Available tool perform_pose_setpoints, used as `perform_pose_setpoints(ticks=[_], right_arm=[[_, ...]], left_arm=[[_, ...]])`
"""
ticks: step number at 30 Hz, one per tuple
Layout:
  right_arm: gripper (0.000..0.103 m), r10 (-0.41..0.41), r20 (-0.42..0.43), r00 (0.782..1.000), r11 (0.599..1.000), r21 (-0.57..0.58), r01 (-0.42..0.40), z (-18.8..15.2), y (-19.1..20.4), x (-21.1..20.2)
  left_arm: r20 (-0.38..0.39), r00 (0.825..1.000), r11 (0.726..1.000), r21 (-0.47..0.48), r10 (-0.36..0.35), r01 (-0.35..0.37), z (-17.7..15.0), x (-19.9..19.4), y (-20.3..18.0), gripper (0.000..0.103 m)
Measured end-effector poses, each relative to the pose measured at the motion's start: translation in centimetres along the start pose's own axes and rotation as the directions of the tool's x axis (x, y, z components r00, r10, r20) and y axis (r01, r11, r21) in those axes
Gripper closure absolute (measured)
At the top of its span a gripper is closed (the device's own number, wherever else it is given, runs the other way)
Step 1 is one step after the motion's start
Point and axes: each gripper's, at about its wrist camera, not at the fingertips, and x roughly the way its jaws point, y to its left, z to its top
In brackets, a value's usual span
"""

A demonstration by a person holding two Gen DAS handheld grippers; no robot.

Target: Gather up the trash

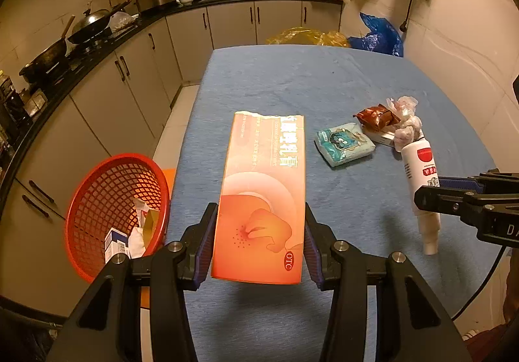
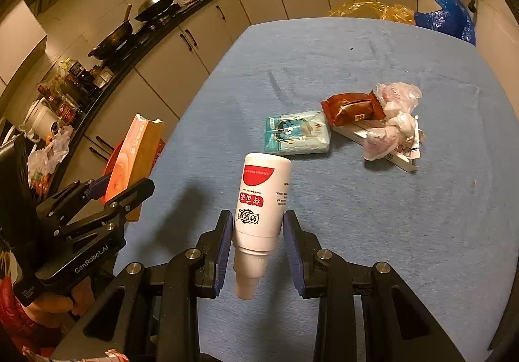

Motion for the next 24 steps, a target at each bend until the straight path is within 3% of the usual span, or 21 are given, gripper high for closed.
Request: perform_pose_setpoints(ticks=[24], right_arm=[[0.071,-0.014,-0.006,1.0,1.0,0.019,0.014,-0.2,-0.67,0.03]], left_arm=[[0.003,1.0,1.0,0.012,-0.014,0.014,-0.25,0.05,-0.32,0.056]])
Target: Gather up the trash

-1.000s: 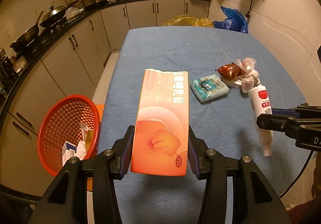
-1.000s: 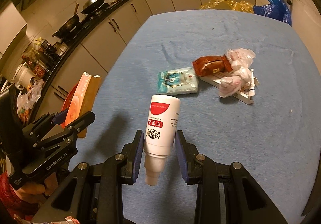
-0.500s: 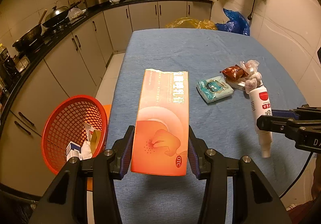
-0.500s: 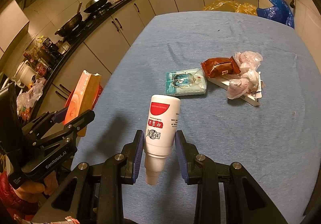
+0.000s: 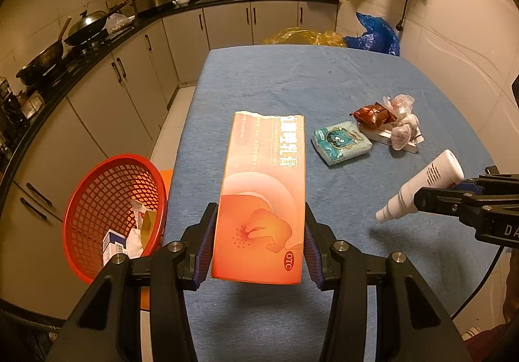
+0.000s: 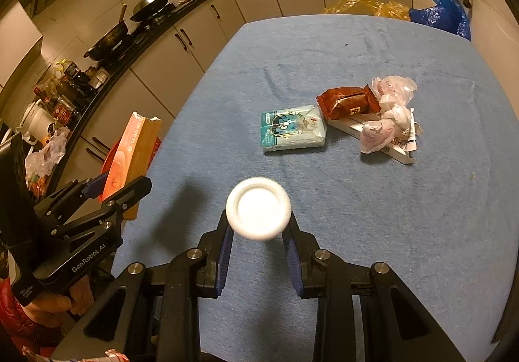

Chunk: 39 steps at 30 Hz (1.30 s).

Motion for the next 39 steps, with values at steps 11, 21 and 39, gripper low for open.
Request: perform_pose_setpoints(ticks=[11,21,39], right_arm=[[0.071,-0.001,0.005,1.0,1.0,-0.006,0.001,-0.2,-0.1,-0.2],[0.071,-0.001,0.008,1.0,1.0,-0.009,0.001,-0.3,0.1,-0.4],[0.071,0.005,0.013,1.0,1.0,-0.03,-0.005,-0.2,0.9,-0.8]], left_arm=[[-0.002,1.0,1.0,0.0,-0.003,0.003,0.0,0.0,-0.2,0.056],[-0.001,1.0,1.0,-0.008,0.0,0.0,-0.3,-0.2,-0.2,0.056],[0.004,1.0,1.0,-0.029,0.007,-0.007,-0.7,-0.7,0.4,0.056]])
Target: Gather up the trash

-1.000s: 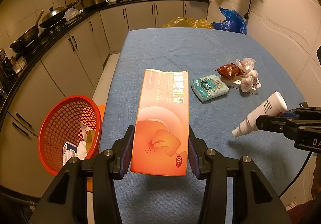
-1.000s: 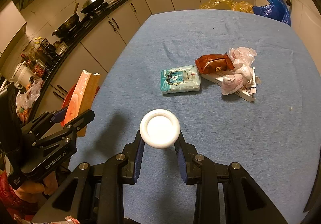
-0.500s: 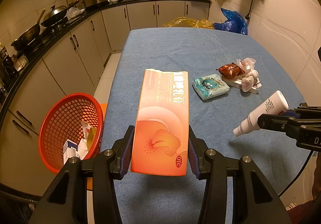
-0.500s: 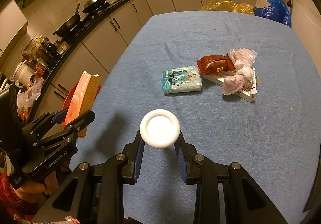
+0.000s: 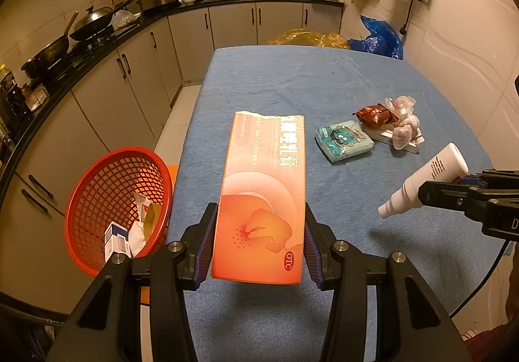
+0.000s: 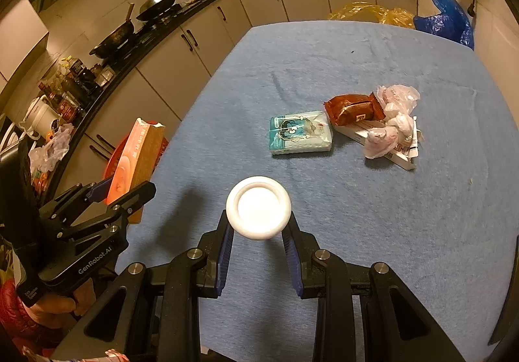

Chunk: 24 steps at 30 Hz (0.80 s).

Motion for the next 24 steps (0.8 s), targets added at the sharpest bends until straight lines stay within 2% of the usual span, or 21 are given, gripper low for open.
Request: perform_pose_setpoints(ticks=[24], right_arm=[[0.071,0.019,0.003,1.0,0.999,-0.049,-0.019,1.3,1.7,0.1]], left_arm=[[0.013,1.0,0.999,-0.048,0.022,-0.021,-0.1,-0.3,1.6,0.056]])
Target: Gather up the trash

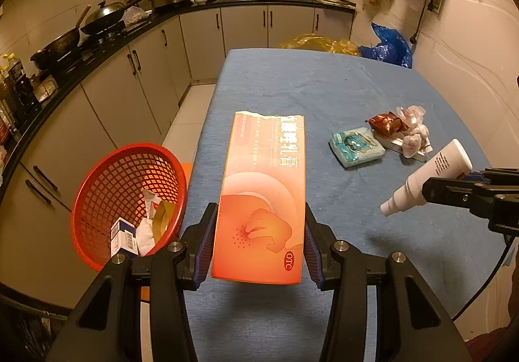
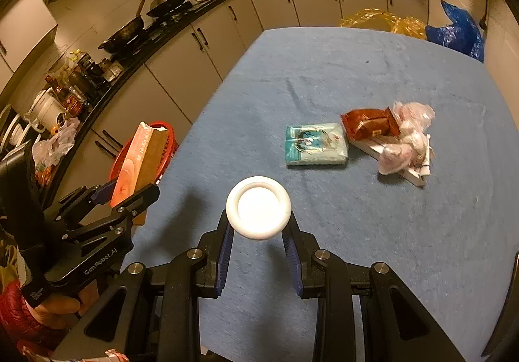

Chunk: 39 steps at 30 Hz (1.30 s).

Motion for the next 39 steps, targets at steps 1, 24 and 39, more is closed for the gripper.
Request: perform_pose_setpoints(ticks=[1,24,39], right_arm=[[0.071,0.002,-0.002,1.0,1.0,-0.004,-0.002,0.2,0.2,0.1],[0.071,0.061,-0.027,0.998,0.991,-0.12,-0.063,3.7,6.2,2.4],[0.071,0.153,-0.05,0.987,0.971,-0.176,-0.159,6.5,12.5,6.2]], left_arm=[[0.001,1.0,1.0,-0.004,0.003,-0.003,0.0,0.0,0.1,0.056],[0.019,0.997,0.99,-0.123,0.074,-0.071,0.2,-0.5,6.7,0.056],[-0.025,0.987,0.96,-0.231,0.158,-0.159,-0.4,0.1,14.9,0.056]])
